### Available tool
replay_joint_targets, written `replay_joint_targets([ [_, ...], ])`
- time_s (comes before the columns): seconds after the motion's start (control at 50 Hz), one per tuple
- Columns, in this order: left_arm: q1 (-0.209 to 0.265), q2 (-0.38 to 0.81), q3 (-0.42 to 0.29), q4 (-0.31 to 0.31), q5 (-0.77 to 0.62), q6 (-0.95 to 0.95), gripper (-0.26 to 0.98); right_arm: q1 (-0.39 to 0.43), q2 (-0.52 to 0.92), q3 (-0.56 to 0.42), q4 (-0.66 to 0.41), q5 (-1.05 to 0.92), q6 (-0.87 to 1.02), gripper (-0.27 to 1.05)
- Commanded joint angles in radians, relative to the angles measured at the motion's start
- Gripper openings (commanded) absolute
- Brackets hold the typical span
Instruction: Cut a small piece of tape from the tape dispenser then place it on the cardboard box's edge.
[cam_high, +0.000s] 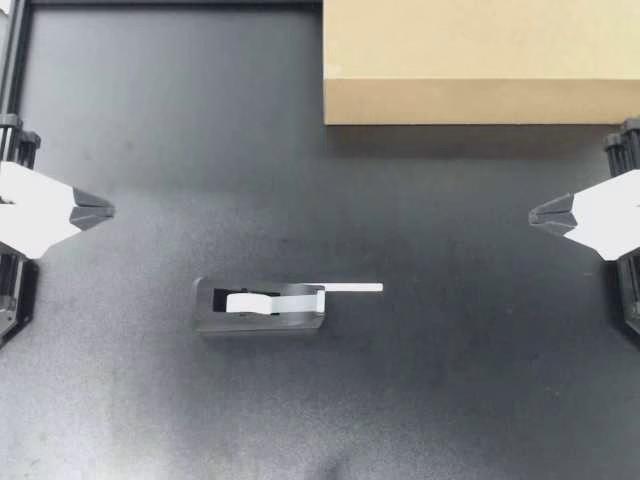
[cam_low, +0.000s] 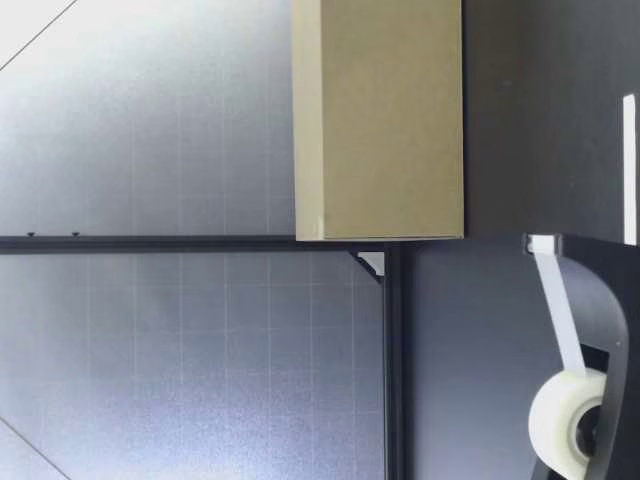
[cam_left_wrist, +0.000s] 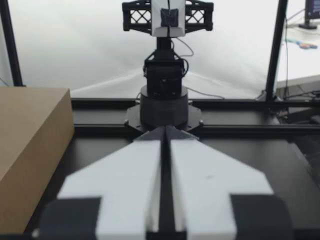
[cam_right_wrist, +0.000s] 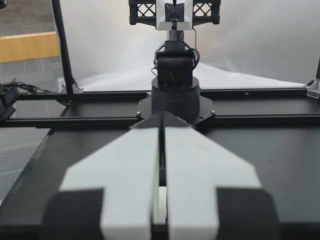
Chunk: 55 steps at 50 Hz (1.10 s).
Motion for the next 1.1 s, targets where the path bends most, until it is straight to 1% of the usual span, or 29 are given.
replay_joint_targets([
  [0.0,0.015,0.005,-0.017,-0.003,-0.023,0.003,-0.1,-0.002,0.005,-0.011,-0.002,-0.012,-0.002,-0.07],
  [0.1,0.017,0.005,-0.009,-0.002,-0.051,0.005,-0.12,-0.002,0.006,-0.021,-0.002,-0.032,-0.002,-0.11],
  [0.28,0.017,0.011,0.009,-0.002,-0.075,0.006,-0.12,-0.005,0.032,-0.055,0.0,-0.06,-0.003,-0.11],
  [0.4,0.017,0.015,0.017,-0.002,-0.08,0.006,-0.12,-0.023,0.112,-0.106,0.008,-0.054,0.002,-0.11],
  [0.52,0.015,0.028,0.023,-0.003,-0.08,0.005,-0.12,-0.041,0.224,-0.169,0.018,-0.031,0.003,-0.11],
  [0.6,0.017,0.04,0.025,-0.002,-0.08,0.003,-0.12,-0.049,0.307,-0.218,0.02,-0.008,0.005,-0.11],
  [0.78,0.017,0.061,0.025,-0.002,-0.08,0.009,-0.12,-0.051,0.518,-0.368,0.031,0.109,0.006,-0.11],
  [0.9,0.015,0.063,0.029,-0.002,-0.08,0.011,-0.12,-0.051,0.667,-0.489,0.035,0.233,0.006,-0.11],
  [1.08,0.017,0.063,0.046,-0.002,-0.08,0.005,-0.12,-0.049,0.848,-0.661,0.037,0.451,0.005,-0.11],
])
